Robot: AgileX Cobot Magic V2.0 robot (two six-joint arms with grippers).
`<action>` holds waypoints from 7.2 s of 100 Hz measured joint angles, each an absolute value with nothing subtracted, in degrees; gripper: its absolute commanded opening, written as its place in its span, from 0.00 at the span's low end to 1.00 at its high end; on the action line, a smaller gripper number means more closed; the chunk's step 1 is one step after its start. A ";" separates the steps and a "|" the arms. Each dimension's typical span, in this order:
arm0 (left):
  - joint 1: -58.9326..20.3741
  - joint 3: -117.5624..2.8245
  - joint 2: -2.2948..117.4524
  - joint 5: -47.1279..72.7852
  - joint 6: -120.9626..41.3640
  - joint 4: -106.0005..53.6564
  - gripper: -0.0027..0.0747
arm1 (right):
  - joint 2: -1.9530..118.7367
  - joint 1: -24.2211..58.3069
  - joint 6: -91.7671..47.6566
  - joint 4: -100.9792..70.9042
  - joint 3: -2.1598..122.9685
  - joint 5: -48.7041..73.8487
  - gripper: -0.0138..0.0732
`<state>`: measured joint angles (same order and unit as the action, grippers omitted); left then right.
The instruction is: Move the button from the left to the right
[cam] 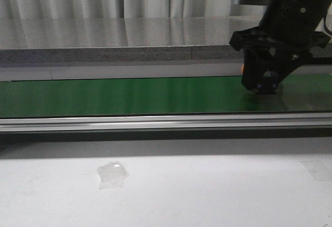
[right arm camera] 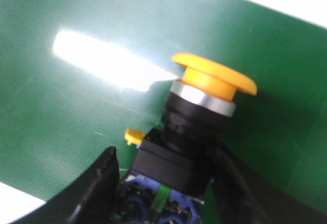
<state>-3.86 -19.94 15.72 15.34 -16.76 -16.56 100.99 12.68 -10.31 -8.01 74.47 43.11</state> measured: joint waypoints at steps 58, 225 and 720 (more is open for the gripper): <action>-3.86 -19.94 15.72 15.34 -16.76 -16.56 0.01 | 95.94 -12.56 -13.01 2.16 76.51 43.81 0.36; -3.86 -19.94 15.72 15.34 -16.76 -16.56 0.01 | 107.39 -22.26 -18.01 2.24 76.51 38.94 0.65; -3.86 -19.94 15.72 15.34 -16.85 -16.66 0.01 | -0.60 5.57 0.00 -1.19 -1.57 5.87 0.08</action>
